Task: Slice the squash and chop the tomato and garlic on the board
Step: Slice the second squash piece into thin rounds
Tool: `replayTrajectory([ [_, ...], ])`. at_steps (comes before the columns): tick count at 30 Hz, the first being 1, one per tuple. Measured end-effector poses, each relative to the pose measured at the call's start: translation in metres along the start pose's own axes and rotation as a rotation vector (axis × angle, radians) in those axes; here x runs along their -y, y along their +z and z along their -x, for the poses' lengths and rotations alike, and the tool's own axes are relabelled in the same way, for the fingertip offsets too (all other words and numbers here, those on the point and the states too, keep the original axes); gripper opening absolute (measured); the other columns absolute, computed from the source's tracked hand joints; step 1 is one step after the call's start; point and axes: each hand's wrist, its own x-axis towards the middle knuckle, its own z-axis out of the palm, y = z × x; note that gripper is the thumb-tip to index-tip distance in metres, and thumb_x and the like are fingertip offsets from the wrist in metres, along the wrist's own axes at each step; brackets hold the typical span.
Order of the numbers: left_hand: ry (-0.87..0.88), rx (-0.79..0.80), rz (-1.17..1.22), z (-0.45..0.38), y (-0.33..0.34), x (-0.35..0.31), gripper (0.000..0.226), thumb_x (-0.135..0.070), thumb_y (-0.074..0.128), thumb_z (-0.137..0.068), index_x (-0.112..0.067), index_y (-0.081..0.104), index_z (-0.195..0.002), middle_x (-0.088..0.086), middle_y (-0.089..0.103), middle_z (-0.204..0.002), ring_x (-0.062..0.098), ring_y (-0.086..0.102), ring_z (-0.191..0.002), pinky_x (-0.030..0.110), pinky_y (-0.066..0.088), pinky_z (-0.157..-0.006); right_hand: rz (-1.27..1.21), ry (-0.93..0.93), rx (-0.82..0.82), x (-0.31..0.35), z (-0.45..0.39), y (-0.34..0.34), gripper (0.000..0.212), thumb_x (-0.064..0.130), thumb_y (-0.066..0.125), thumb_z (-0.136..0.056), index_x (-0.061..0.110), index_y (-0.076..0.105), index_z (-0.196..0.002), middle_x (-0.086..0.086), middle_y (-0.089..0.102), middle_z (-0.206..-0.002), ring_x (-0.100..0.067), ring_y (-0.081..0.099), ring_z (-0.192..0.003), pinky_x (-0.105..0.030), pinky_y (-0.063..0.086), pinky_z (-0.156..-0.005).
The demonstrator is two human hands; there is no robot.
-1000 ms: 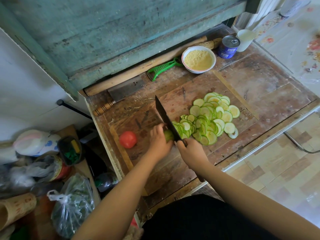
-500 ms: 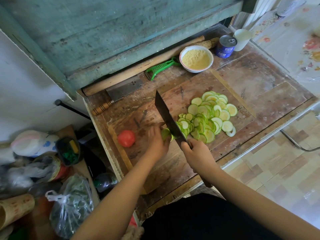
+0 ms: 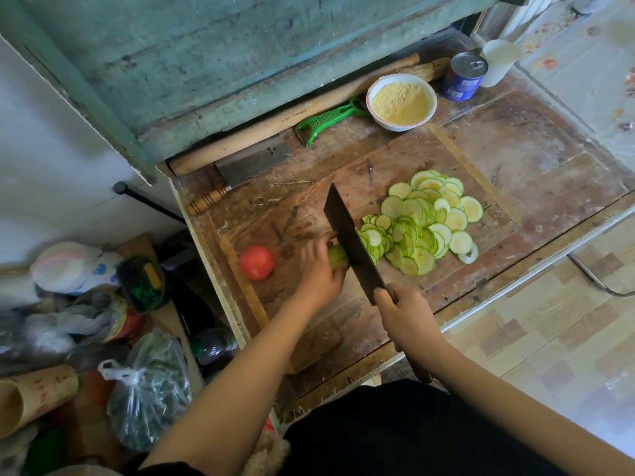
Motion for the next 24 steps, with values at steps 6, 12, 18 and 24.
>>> replayTrajectory([
  [6, 0.022, -0.023, 0.009, 0.001, 0.0, -0.001, 0.064, -0.014, 0.061, -0.086, -0.011, 0.029, -0.141, 0.012, 0.038, -0.126, 0.026, 0.032, -0.118, 0.032, 0.025, -0.098, -0.014, -0.041, -0.02, 0.008, 0.002, -0.006, 0.036, 0.027, 0.044, -0.089, -0.006, 0.046, -0.073, -0.009, 0.042, -0.058, -0.021, 0.04, -0.049, -0.033, 0.036, -0.048],
  [12, 0.031, -0.038, 0.027, 0.002, 0.002, 0.0, 0.062, -0.011, 0.062, -0.084, -0.006, 0.032, -0.138, 0.013, 0.04, -0.127, 0.026, 0.033, -0.119, 0.023, 0.021, -0.092, -0.02, -0.048, 0.001, 0.009, 0.003, -0.006, 0.028, 0.026, 0.043, -0.089, 0.009, 0.044, -0.066, -0.008, 0.039, -0.057, -0.02, 0.037, -0.049, -0.033, 0.035, -0.049],
  [18, 0.01, -0.033, 0.044, 0.0, 0.002, 0.0, 0.062, -0.013, 0.061, -0.086, -0.009, 0.031, -0.139, 0.012, 0.039, -0.128, 0.025, 0.032, -0.12, 0.029, 0.025, -0.098, -0.003, -0.056, -0.002, 0.01, 0.002, -0.005, 0.029, 0.027, 0.043, -0.089, 0.01, 0.044, -0.066, -0.005, 0.04, -0.055, -0.019, 0.038, -0.049, -0.033, 0.037, -0.049],
  [24, 0.019, -0.044, 0.049, 0.002, 0.002, 0.0, 0.064, -0.013, 0.062, -0.085, -0.01, 0.03, -0.14, 0.01, 0.04, -0.124, 0.023, 0.033, -0.117, 0.024, 0.024, -0.093, -0.002, -0.066, -0.019, 0.01, 0.002, -0.004, 0.031, 0.026, 0.044, -0.09, 0.012, 0.04, -0.063, -0.004, 0.037, -0.053, -0.018, 0.036, -0.047, -0.031, 0.033, -0.049],
])
